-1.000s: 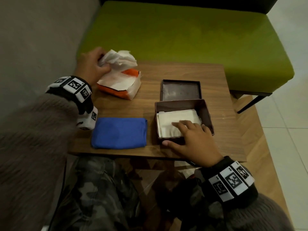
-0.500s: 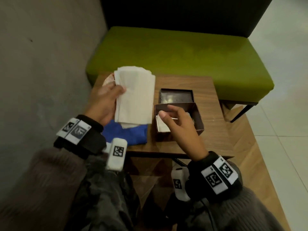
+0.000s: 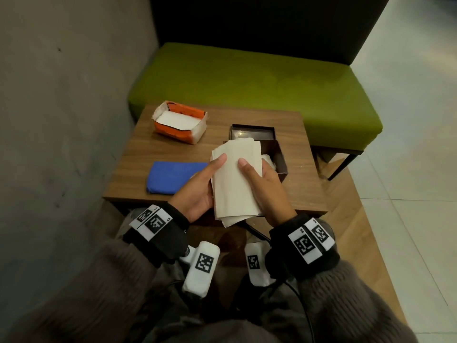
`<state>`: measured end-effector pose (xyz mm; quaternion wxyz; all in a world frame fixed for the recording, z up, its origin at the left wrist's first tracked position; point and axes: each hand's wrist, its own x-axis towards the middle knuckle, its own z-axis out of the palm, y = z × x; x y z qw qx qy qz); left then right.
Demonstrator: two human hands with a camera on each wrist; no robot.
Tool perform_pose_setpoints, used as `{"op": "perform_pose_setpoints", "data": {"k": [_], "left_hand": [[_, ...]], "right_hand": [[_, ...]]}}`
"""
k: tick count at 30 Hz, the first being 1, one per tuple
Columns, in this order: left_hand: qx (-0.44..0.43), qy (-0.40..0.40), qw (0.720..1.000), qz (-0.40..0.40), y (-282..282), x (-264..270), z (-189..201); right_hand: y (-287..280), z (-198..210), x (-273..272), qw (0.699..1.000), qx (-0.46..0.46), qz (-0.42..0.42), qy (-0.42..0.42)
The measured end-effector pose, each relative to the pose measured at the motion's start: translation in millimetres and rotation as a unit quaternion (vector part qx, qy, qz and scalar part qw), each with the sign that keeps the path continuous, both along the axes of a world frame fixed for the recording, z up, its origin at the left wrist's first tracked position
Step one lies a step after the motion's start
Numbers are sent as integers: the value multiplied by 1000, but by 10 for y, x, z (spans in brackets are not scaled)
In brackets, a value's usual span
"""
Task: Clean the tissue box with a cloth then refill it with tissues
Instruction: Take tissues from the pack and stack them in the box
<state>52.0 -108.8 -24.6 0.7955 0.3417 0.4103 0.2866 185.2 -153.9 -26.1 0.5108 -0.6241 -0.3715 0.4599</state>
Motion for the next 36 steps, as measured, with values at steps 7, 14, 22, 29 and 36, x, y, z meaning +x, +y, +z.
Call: {"op": "perform_pose_setpoints", "data": {"k": [7,14,22,29,36], "left_hand": [[53,93,994,-1,-140,4,-67],[146,176,973,11,-164,19,32],[105,110,988,-11,-100,-107,94],[-26,-128,991,-4,-164,-249,-75],[69,12,996,56,-125,-260,17]], "right_hand": [[-129,-84,-39,999,-8,-1,-39],[-164,-70,-40,1000,-9,-1,-17],[-198,23,10,994,5,-48,94],[-243,32,-7,971,30,-71,226],[-327,105,125,971,-11,2,237]]}}
